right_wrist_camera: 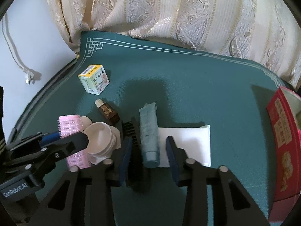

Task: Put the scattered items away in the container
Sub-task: 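Grasp the blue-grey tube with the right gripper while the left gripper holds the roller, then carry the blue-grey tube into the tin box while the left gripper carries the roller toward it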

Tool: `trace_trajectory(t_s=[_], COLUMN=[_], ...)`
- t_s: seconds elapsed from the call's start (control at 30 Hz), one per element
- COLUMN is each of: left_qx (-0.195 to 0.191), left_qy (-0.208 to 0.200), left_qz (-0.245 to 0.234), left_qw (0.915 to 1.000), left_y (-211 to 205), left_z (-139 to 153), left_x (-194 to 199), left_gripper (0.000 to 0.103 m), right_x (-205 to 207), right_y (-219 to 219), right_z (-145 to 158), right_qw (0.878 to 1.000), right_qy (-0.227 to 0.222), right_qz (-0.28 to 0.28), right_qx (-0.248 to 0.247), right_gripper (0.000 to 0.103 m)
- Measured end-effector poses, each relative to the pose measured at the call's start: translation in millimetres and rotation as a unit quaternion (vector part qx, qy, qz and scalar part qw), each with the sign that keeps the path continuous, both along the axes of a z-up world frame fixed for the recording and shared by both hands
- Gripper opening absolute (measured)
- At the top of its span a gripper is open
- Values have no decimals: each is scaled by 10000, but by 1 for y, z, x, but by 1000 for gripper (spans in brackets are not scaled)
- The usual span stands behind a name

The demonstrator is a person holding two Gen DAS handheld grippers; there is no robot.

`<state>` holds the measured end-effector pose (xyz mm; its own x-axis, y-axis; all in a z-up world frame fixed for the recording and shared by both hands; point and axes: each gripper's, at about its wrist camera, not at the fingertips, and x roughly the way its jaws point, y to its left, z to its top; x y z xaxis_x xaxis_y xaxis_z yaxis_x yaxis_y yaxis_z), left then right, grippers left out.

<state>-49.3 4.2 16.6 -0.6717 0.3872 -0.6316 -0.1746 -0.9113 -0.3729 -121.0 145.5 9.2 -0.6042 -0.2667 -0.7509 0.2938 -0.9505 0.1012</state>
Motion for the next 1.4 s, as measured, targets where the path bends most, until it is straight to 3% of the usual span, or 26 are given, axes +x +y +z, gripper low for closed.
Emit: trace_trajectory(t_s=[0.03, 0.13, 0.7, 1.13, 1.4], left_qx=[-6, -19, -235, -464, -536], left_qy=[-9, -17, 111, 308, 452], left_qz=[4, 14, -4, -279, -655], left_qw=[10000, 10000, 9997, 9981, 9954], left_y=[0, 0, 11, 48, 88], left_z=[0, -1, 4, 26, 44], left_x=[-1, -1, 2, 13, 17], left_gripper=[31, 31, 31, 31, 31], right_x=[1, 3, 43, 79, 104], right_y=[1, 7, 60, 117, 172], right_z=[0, 0, 34, 70, 90], right_qw=[10000, 10000, 9930, 9796, 9629], right_qy=[22, 19, 482, 1024, 1488], right_qz=[-18, -36, -561, -1028, -1553], right_qx=[51, -78, -922, -1389, -1631], right_gripper=[25, 22, 21, 20, 20])
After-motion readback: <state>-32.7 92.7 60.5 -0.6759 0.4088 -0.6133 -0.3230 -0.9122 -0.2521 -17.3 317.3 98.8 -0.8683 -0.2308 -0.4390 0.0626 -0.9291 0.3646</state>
